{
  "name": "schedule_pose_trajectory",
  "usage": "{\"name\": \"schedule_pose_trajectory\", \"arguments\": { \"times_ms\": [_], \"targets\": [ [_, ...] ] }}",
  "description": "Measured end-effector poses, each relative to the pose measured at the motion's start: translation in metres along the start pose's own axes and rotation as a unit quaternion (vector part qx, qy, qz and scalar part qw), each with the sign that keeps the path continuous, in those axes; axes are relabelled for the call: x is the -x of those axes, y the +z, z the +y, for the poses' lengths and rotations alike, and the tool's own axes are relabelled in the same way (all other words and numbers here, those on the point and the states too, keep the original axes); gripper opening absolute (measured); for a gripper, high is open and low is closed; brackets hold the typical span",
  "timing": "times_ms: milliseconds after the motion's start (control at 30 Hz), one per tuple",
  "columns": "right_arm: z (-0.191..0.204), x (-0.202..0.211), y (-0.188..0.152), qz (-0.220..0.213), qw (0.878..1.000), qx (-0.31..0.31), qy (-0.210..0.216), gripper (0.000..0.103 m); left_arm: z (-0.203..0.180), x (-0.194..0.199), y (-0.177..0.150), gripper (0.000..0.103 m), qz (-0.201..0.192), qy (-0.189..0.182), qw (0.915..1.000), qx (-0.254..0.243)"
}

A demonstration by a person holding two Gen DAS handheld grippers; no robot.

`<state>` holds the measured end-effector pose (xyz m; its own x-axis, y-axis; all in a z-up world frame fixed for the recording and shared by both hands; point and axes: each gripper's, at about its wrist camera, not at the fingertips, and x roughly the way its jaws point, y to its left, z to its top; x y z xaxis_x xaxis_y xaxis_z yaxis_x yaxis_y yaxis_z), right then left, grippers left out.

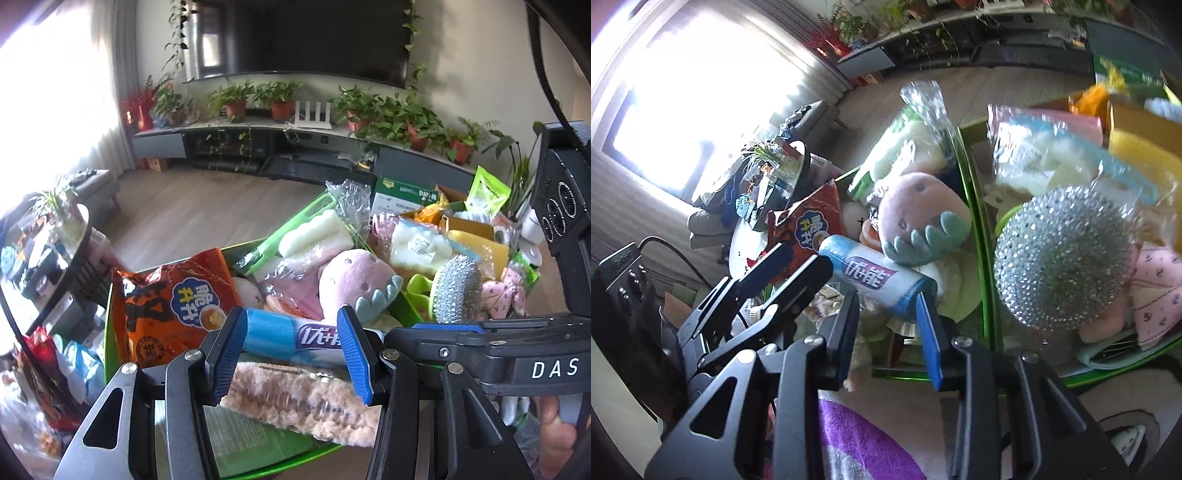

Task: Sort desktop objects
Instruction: 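Open the left tool to release the roll into the box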

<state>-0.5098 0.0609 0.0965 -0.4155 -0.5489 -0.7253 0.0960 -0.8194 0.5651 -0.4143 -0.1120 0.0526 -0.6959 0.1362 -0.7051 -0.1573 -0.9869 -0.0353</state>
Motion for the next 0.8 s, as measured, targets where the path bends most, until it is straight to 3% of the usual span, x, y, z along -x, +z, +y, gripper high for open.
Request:
{"name": "schedule_pose_trajectory", "arguments": {
  "times_ms": [100,233,333,633,800],
  "targets": [
    [0.005,0.008,-0.001,-0.006,1.0,0.015,-0.006,0.048,-0.006,0.008,-0.002,0.053,-0.001,0.008,0.9999,-0.014],
    [0.016,0.019,-0.003,-0.01,0.999,0.038,-0.012,0.049,-0.015,0.028,-0.001,0.064,-0.018,0.054,0.9982,-0.021],
    [0.025,0.032,-0.007,-0.018,0.998,0.059,-0.014,0.05,-0.013,0.042,-0.003,0.073,-0.03,0.062,0.9976,-0.004],
    [0.039,0.059,-0.033,-0.011,0.995,0.102,-0.016,0.062,-0.029,0.07,-0.028,0.074,-0.03,0.093,0.9952,0.011],
    [0.043,0.073,-0.05,-0.017,0.991,0.128,-0.035,0.063,-0.036,0.081,-0.04,0.074,-0.028,0.083,0.9958,0.029]
  ]
}}
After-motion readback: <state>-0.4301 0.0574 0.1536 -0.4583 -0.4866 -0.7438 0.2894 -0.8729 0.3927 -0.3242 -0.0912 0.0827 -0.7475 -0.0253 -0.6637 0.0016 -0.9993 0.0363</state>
